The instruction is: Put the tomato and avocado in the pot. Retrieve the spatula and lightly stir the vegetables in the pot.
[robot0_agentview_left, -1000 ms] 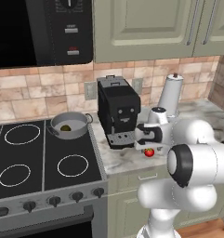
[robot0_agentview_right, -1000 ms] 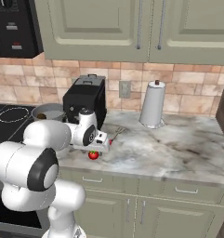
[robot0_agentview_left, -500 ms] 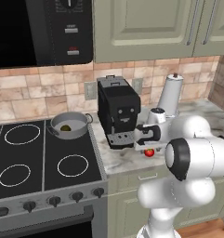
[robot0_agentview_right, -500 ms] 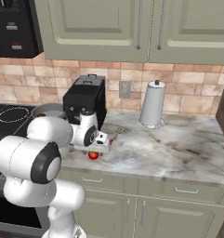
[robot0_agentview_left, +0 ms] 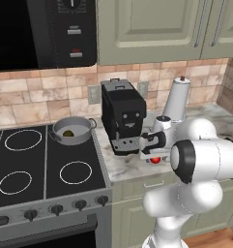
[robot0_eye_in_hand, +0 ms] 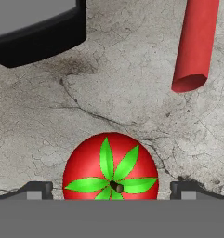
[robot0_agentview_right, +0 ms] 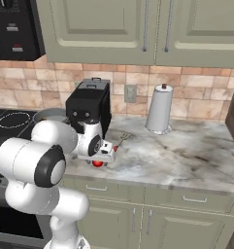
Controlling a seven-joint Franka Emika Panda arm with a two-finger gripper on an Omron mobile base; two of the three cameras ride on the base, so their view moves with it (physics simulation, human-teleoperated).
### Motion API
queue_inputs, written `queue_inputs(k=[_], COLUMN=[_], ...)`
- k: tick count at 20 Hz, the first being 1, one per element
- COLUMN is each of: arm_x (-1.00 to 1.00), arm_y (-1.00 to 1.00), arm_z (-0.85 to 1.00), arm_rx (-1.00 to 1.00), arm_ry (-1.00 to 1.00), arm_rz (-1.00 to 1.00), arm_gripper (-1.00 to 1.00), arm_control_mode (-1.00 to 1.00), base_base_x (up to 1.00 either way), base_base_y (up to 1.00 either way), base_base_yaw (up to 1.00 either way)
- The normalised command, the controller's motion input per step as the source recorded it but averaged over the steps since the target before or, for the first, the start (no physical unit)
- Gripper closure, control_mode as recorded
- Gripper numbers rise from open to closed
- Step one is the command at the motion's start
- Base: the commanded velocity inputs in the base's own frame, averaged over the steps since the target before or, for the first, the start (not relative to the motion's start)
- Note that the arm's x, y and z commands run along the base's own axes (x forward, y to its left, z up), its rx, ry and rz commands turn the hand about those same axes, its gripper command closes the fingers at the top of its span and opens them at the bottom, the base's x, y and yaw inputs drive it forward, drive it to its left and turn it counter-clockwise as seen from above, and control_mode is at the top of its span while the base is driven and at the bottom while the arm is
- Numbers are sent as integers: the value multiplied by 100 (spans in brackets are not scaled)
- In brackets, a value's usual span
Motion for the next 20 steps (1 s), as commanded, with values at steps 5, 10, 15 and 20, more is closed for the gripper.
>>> queue_inputs(k=[5, 10, 15, 20], arm_x=[0, -28, -53, -94], arm_y=[0, -1, -12, -16], arm_z=[0, 30, 99, 94], arm_rx=[0, 0, 10, 13], arm_ry=[0, -5, -3, 0], arm_rz=[0, 0, 0, 0], arm_gripper=[100, 100, 100, 100], arm_control_mode=[-100, -100, -100, -100], base_base_x=[0, 0, 0, 0], base_base_y=[0, 0, 0, 0], base_base_yaw=[0, 0, 0, 0])
